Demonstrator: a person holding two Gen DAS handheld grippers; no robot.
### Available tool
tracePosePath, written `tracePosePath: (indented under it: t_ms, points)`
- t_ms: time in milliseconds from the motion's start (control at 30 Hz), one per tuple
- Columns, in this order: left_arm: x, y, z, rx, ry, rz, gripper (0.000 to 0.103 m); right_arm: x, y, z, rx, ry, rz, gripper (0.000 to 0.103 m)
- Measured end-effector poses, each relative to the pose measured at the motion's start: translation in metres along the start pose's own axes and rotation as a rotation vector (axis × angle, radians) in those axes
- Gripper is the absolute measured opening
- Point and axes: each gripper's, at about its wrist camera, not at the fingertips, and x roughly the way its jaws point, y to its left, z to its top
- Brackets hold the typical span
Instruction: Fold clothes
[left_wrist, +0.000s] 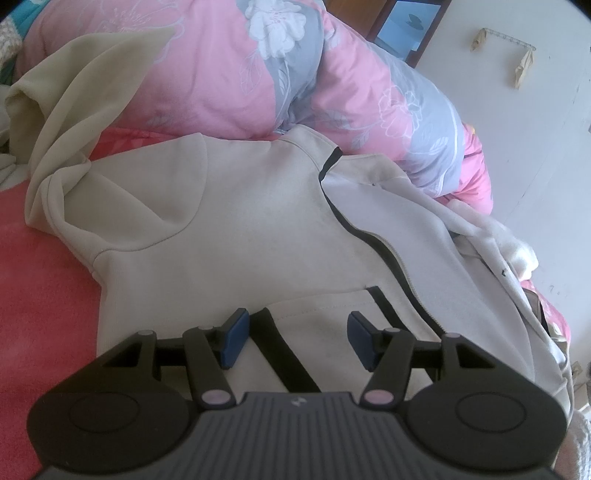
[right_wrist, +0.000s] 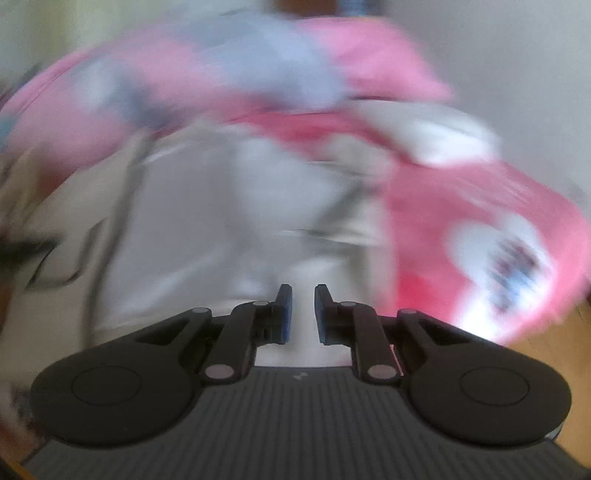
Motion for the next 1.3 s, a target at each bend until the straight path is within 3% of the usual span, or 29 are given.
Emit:
tracePosePath:
  t_ms: [133, 267, 400, 500, 633, 700, 833, 933, 1067, 1200, 1300]
  points:
    - [0.0, 0.0, 0.0, -0.002, 0.0, -0.001, 0.06, 0.039, 0.036, 0.024, -0.219, 0.055, 0.041, 0.011]
    - [-0.001, 0.0, 0.0, -0.004, 0.001, -0.004, 0.06, 0.091, 0.041, 0.036, -0.399, 0.276, -0.023, 0.01]
    - [-0.001, 0.0, 0.0, -0.003, 0.003, -0.004, 0.06, 0.095, 0.016, 0.031, -0.496, 0.479, -0.042, 0.008]
    - [-0.001, 0.0, 0.0, -0.002, 0.003, -0.005, 0.06, 0.092, 0.019, 0.028, -0.582, 0.531, -0.061, 0.008]
    - [-0.001, 0.002, 0.0, -0.004, 0.004, -0.01, 0.06, 0.094, 0.032, 0.028, -0.674, 0.548, -0.096, 0.008]
    - [-0.001, 0.003, 0.0, -0.001, 0.004, -0.01, 0.06, 0.085, 0.04, 0.039, -0.69, 0.51, -0.1, 0.009]
    - [-0.002, 0.005, 0.0, -0.003, 0.004, -0.012, 0.06, 0.063, 0.06, 0.064, -0.645, 0.328, 0.022, 0.012]
    - [-0.003, 0.004, 0.0, -0.005, 0.004, -0.013, 0.06, 0.079, 0.074, 0.062, -0.642, 0.279, 0.089, 0.012]
    - [-0.003, 0.003, 0.0, -0.004, 0.003, -0.01, 0.06, 0.105, 0.043, 0.034, -0.555, 0.374, 0.093, 0.011]
    - [-0.003, 0.001, 0.0, 0.001, 0.003, -0.006, 0.061, 0.089, 0.022, 0.037, -0.47, 0.407, 0.088, 0.012]
    - [-0.004, 0.002, 0.0, -0.003, 0.002, -0.008, 0.061, 0.083, 0.03, 0.049, -0.477, 0.349, 0.094, 0.012]
